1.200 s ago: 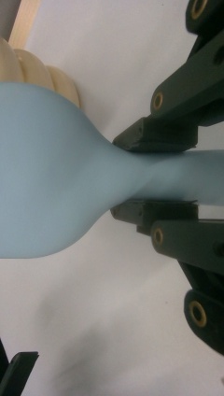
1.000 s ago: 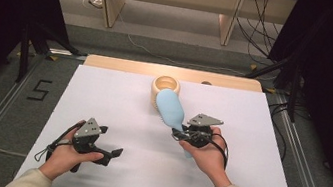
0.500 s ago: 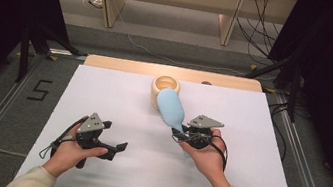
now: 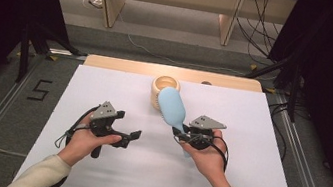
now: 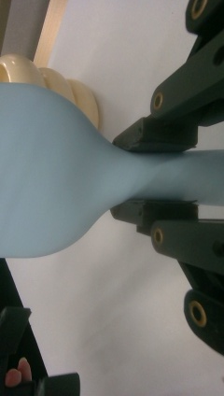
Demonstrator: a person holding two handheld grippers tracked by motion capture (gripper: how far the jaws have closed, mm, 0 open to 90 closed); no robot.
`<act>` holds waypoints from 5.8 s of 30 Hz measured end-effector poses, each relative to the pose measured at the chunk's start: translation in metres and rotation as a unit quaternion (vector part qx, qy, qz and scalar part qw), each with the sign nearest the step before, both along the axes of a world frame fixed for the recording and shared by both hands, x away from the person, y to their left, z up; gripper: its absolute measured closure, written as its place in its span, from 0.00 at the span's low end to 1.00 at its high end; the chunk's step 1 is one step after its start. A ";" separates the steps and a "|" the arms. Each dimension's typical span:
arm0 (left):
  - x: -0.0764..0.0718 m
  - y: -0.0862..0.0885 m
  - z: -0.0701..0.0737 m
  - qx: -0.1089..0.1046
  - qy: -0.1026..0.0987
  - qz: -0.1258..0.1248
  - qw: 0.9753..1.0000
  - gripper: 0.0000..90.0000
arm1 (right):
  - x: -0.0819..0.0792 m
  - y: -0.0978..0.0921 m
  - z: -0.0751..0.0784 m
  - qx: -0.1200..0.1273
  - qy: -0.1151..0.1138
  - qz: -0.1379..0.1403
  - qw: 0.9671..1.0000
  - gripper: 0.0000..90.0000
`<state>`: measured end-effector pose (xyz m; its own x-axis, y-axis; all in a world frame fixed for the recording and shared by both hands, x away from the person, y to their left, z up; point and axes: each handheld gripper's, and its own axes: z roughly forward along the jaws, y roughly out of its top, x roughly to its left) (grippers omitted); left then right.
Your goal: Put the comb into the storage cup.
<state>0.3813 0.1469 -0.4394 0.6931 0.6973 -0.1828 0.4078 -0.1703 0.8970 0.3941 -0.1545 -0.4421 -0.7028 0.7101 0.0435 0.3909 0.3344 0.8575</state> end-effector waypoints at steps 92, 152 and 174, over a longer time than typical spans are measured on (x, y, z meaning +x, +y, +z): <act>0.042 -0.095 0.033 -0.131 0.001 -0.027 0.991 0.53 | -0.008 0.005 -0.005 0.015 -0.031 -0.013 0.999 0.78; 0.042 -0.086 0.062 -0.065 -0.100 -0.009 0.993 0.55 | -0.014 -0.019 0.010 0.082 -0.060 0.004 0.995 0.12; 0.045 -0.079 0.067 -0.061 -0.106 -0.006 0.993 0.55 | -0.018 -0.042 0.013 0.089 -0.066 -0.011 0.994 0.11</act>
<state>0.4262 0.0680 -0.3724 0.7326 0.6708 -0.1158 0.2074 -0.0580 0.9765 0.3758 -0.1969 -0.4291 -0.6958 0.7139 0.0790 0.2767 0.1649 0.9467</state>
